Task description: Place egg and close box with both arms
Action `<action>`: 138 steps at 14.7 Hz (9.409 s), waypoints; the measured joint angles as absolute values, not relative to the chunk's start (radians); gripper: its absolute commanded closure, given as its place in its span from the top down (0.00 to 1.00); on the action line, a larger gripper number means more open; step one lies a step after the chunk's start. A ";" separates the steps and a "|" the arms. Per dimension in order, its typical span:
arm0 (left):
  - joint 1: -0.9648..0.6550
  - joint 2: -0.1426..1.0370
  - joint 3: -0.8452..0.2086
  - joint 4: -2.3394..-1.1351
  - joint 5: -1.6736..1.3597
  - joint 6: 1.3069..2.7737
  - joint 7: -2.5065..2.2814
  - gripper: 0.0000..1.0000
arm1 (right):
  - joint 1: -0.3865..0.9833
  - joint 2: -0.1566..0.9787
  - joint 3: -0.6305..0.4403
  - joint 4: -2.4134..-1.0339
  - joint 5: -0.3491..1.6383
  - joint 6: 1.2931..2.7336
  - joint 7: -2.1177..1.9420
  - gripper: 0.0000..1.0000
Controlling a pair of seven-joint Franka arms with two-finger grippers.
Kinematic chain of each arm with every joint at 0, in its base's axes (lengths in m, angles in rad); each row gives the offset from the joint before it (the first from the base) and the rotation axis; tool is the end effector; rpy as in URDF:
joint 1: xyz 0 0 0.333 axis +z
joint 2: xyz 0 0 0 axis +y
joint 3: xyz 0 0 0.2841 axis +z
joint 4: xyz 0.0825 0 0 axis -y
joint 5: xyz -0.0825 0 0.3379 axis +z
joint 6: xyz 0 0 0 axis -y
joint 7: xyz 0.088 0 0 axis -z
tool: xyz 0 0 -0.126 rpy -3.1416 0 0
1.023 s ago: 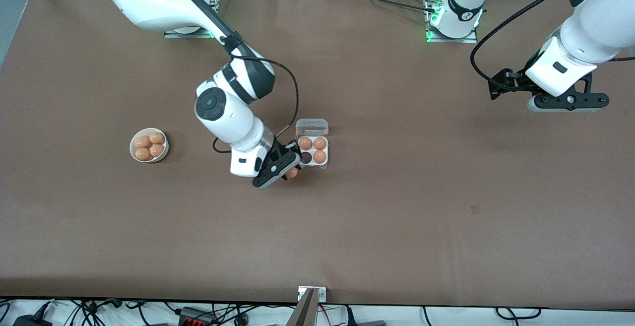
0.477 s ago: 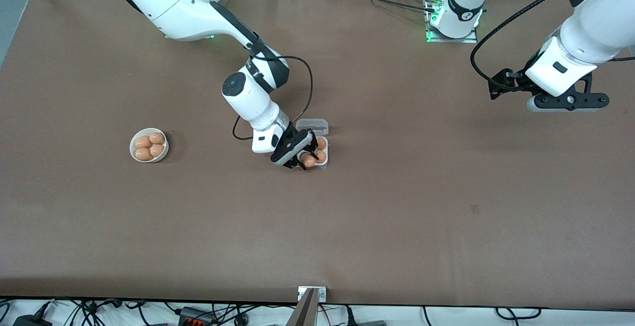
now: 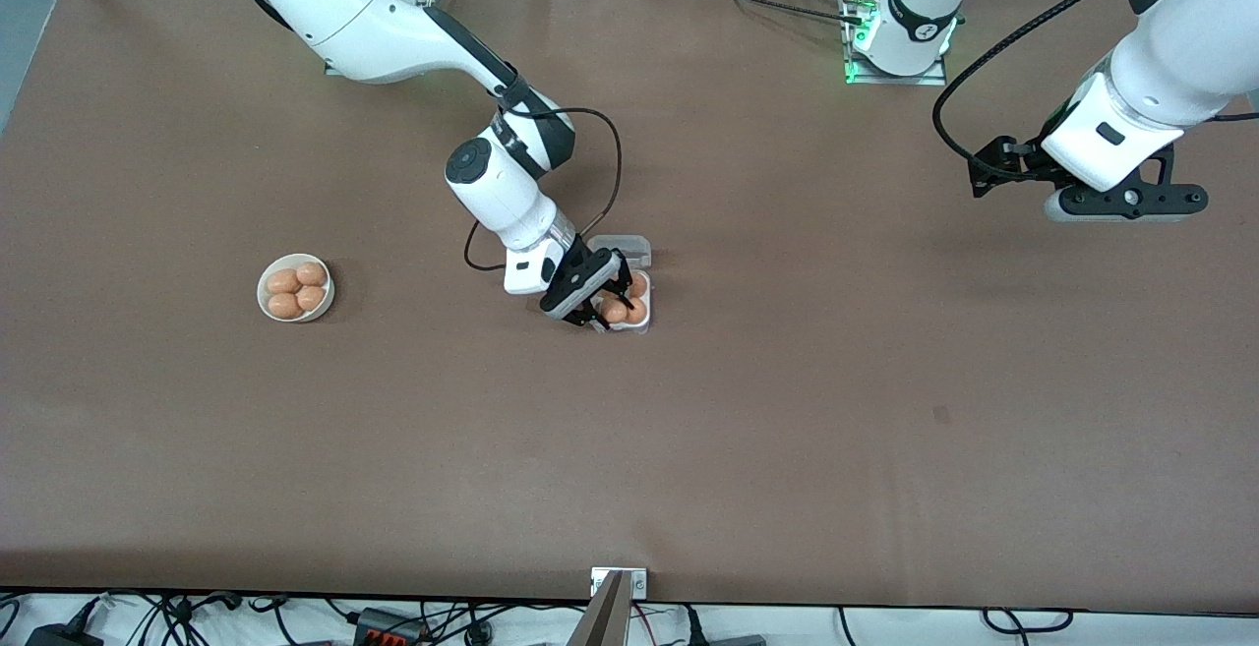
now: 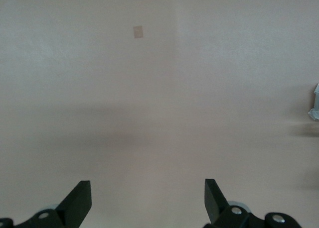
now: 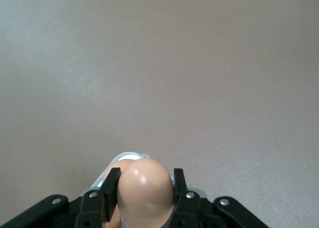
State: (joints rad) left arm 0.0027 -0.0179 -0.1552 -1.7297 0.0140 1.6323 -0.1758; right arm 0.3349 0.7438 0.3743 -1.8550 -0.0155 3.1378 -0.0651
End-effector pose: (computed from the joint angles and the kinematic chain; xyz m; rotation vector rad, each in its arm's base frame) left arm 0.4957 -0.0750 0.5200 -3.1097 -0.0342 0.1181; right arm 0.5053 0.4001 0.2038 -2.5478 -0.8198 -0.6731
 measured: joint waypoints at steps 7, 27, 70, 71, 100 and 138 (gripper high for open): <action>0.003 -0.018 -0.155 -1.730 0.014 1.632 -0.176 1.00 | 0.333 0.743 0.374 -1.871 -0.016 3.162 -0.065 1.00; 0.001 -0.018 -0.157 -1.730 -0.030 1.632 -0.176 1.00 | 0.131 0.492 0.367 -1.665 -0.015 2.248 -0.067 1.00; -0.573 0.704 -0.296 -1.466 -0.241 1.997 -0.774 0.01 | 0.009 -0.038 -0.102 -1.725 0.024 1.610 -0.047 1.00; -0.574 0.710 -0.294 -1.466 -0.238 2.013 -0.773 0.01 | 0.009 -0.038 -0.102 -1.725 0.024 1.610 -0.047 1.00; -0.506 0.809 -0.239 -1.265 -0.153 2.081 -0.739 0.11 | 0.001 -0.034 -0.107 -1.717 0.024 1.606 -0.047 1.00; 0.024 0.258 -0.221 -1.338 0.023 1.412 -0.292 1.00 | 0.004 -0.034 -0.102 -1.716 0.024 1.581 -0.047 1.00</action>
State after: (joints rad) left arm 0.0236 0.2576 -0.2215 -1.3380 0.0231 1.4123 -0.2918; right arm 0.0039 -0.0341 -0.1018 -1.7158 0.0236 1.5805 -0.0466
